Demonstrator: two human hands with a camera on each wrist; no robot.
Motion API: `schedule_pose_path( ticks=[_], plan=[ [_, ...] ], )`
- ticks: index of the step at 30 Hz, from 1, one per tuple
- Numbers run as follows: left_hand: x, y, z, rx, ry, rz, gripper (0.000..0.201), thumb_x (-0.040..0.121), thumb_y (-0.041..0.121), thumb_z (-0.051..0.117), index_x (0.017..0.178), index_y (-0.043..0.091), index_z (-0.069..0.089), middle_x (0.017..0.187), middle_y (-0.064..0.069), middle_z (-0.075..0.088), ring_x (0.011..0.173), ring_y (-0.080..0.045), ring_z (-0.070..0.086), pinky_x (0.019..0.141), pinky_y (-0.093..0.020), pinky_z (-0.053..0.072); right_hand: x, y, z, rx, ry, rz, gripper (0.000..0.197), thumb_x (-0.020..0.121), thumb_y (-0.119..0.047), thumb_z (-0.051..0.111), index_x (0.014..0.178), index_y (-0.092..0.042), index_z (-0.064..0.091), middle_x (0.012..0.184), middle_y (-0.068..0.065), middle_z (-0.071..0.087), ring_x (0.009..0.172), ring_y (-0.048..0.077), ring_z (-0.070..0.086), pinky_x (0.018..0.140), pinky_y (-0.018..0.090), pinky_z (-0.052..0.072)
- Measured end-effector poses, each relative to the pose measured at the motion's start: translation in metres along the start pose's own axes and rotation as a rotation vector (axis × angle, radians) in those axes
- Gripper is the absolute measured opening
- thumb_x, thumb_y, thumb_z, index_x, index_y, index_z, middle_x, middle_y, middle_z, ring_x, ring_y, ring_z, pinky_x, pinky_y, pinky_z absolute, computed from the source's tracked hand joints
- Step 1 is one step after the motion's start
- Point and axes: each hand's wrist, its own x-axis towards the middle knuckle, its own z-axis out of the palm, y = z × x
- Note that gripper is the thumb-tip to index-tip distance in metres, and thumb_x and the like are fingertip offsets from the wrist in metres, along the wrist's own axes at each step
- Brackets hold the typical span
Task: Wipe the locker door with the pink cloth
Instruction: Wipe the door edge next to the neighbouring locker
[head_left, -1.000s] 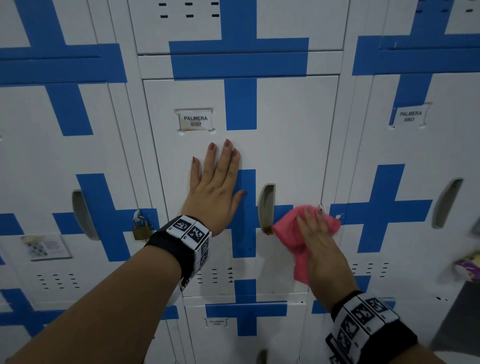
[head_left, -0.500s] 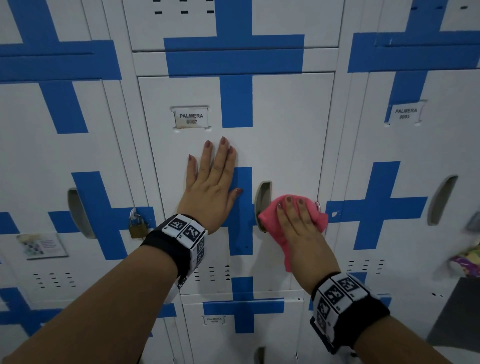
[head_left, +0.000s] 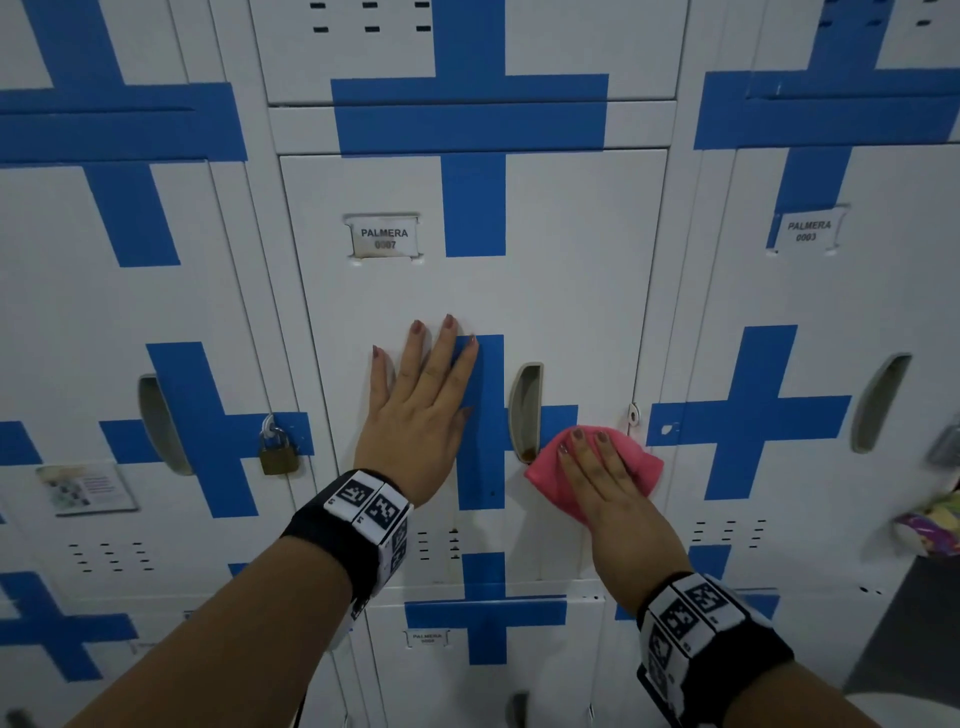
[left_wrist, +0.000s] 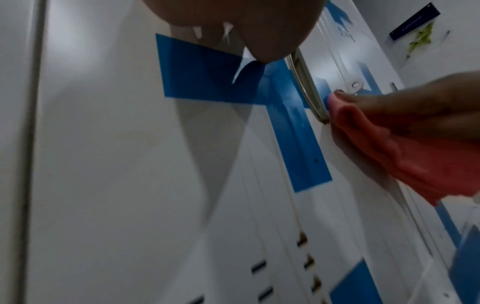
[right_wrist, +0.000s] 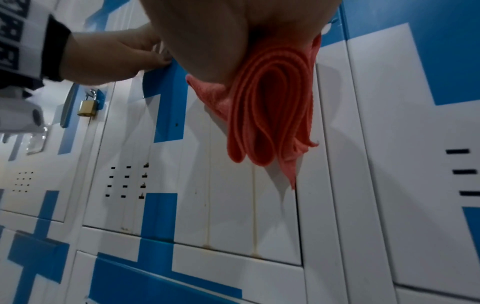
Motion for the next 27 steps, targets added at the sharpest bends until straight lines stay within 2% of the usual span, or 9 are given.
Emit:
schedule_pose_path(
  ticks=[2, 5, 7, 10, 12, 15, 19, 25, 27],
  plan=[
    [-0.013, -0.001, 0.005, 0.005, -0.022, 0.009, 0.069, 0.092, 0.031, 0.043, 0.150, 0.021, 0.007, 0.158, -0.005, -0.001, 0.144, -0.029, -0.004, 0.113, -0.056, 0.000, 0.000, 0.000, -0.001, 0.040, -0.017, 0.013, 0.080, 0.085, 0.011, 0.037, 0.133, -0.020, -0.019, 0.143, -0.012, -0.027, 0.130, 0.006, -0.030, 0.112, 0.028, -0.009],
    [-0.027, -0.001, 0.013, -0.008, -0.056, 0.003, 0.080, 0.088, 0.032, 0.056, 0.150, 0.023, 0.007, 0.158, -0.004, -0.005, 0.144, -0.029, -0.006, 0.112, -0.058, 0.001, -0.003, -0.006, -0.009, 0.140, -0.007, 0.035, 0.087, 0.085, 0.004, 0.052, 0.134, -0.022, -0.015, 0.143, -0.014, -0.022, 0.134, 0.003, -0.022, 0.118, 0.036, -0.001],
    [-0.031, -0.002, 0.018, -0.016, -0.075, 0.002, 0.085, 0.087, 0.031, 0.058, 0.150, 0.025, 0.002, 0.157, -0.001, -0.012, 0.144, -0.028, -0.011, 0.112, -0.058, -0.001, -0.007, -0.017, -0.018, 0.225, 0.102, 0.030, 0.087, 0.085, -0.008, 0.059, 0.140, -0.018, -0.008, 0.146, -0.012, -0.015, 0.138, 0.007, -0.015, 0.118, 0.035, 0.000],
    [-0.032, -0.005, 0.023, -0.022, -0.097, 0.003, 0.088, 0.087, 0.033, 0.058, 0.149, 0.027, -0.004, 0.155, 0.002, -0.021, 0.142, -0.025, -0.020, 0.109, -0.058, -0.002, -0.001, -0.025, -0.025, 0.281, 0.254, -0.009, 0.079, 0.087, -0.010, 0.052, 0.142, -0.019, -0.005, 0.148, -0.011, -0.013, 0.139, 0.010, -0.016, 0.116, 0.035, 0.002],
    [-0.032, -0.006, 0.024, -0.028, -0.102, 0.005, 0.090, 0.087, 0.033, 0.059, 0.149, 0.028, -0.006, 0.155, 0.004, -0.022, 0.141, -0.024, -0.022, 0.108, -0.058, -0.002, 0.011, -0.017, -0.017, 0.157, 0.185, -0.011, 0.100, 0.080, -0.011, 0.066, 0.139, -0.022, -0.013, 0.147, -0.010, -0.019, 0.136, 0.012, -0.024, 0.114, 0.037, -0.002],
    [-0.032, -0.007, 0.025, -0.040, -0.097, 0.000, 0.089, 0.088, 0.033, 0.058, 0.149, 0.029, -0.007, 0.155, 0.005, -0.022, 0.141, -0.023, -0.022, 0.108, -0.058, -0.001, 0.021, -0.002, 0.003, -0.037, 0.148, -0.066, 0.121, 0.059, -0.005, 0.081, 0.144, -0.016, -0.005, 0.153, 0.001, 0.002, 0.140, 0.020, -0.008, 0.110, 0.046, 0.011],
    [-0.032, -0.007, 0.028, -0.051, -0.083, 0.004, 0.084, 0.090, 0.033, 0.053, 0.148, 0.030, -0.007, 0.155, 0.005, -0.022, 0.141, -0.023, -0.022, 0.108, -0.058, -0.002, 0.013, 0.009, 0.019, -0.143, 0.150, -0.102, 0.119, 0.051, 0.000, 0.082, 0.144, -0.013, 0.009, 0.152, 0.004, 0.021, 0.140, 0.024, 0.013, 0.105, 0.050, 0.028],
    [-0.033, -0.007, 0.030, -0.045, -0.079, 0.003, 0.080, 0.092, 0.034, 0.049, 0.148, 0.031, -0.009, 0.155, 0.005, -0.022, 0.141, -0.024, -0.021, 0.108, -0.058, -0.002, 0.001, 0.019, 0.035, -0.168, 0.159, -0.099, 0.098, 0.060, 0.010, 0.066, 0.143, -0.012, 0.019, 0.149, 0.003, 0.020, 0.136, 0.030, 0.020, 0.100, 0.054, 0.037],
    [-0.033, -0.007, 0.029, -0.032, -0.082, 0.004, 0.074, 0.091, 0.037, 0.040, 0.148, 0.030, -0.007, 0.155, 0.005, -0.021, 0.141, -0.023, -0.022, 0.108, -0.058, 0.000, -0.005, 0.018, 0.037, -0.161, 0.133, -0.097, 0.093, 0.062, 0.010, 0.063, 0.142, -0.012, 0.021, 0.149, 0.002, 0.020, 0.136, 0.030, 0.020, 0.100, 0.054, 0.037]
  ],
)
